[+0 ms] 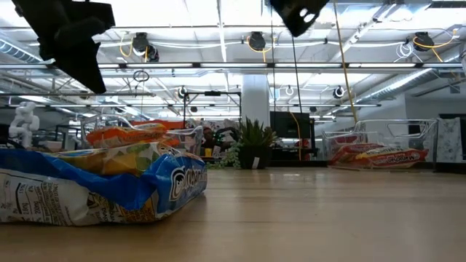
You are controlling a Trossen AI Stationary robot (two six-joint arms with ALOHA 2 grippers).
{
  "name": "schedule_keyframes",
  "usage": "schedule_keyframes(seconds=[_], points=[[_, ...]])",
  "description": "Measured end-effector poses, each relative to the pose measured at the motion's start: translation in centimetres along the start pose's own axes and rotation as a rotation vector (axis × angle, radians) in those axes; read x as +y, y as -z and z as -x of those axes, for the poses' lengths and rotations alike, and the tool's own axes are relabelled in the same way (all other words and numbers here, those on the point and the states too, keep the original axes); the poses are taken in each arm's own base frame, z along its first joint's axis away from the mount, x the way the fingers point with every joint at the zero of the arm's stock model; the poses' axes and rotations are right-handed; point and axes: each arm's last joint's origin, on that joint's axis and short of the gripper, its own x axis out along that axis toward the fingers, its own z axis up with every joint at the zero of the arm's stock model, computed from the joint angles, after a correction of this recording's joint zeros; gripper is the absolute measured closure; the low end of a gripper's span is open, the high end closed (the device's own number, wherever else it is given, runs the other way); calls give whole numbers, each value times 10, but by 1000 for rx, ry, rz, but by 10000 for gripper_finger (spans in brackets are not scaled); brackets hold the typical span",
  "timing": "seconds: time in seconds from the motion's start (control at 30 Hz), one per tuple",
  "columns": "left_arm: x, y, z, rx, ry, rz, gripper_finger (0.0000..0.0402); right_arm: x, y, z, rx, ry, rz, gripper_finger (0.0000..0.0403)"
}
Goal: Sort Maruchan noodles
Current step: Put the right blue noodle pack into the bottom transparent bin
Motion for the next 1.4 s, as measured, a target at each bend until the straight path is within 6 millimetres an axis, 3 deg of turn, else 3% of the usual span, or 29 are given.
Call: schedule_keyframes(seconds=[0.3, 0.7, 1.0, 1.2, 1.4], points=[[-17, -9, 2, -42, 173, -9, 298, -8, 3, -49, 72, 51, 56, 276], [-34, -5, 14, -78, 337, -16, 298, -56, 33, -78, 255, 177, 161, 196], [-49, 1, 31, -136, 481, -35, 298, -71, 54, -99, 312, 104, 272, 193], [-53, 5, 37, -150, 530, -36, 298, -65, 50, -107, 208, -41, 343, 196], [-57, 7, 43, -161, 572, -29, 298, -58, 46, -107, 154, -198, 314, 225]])
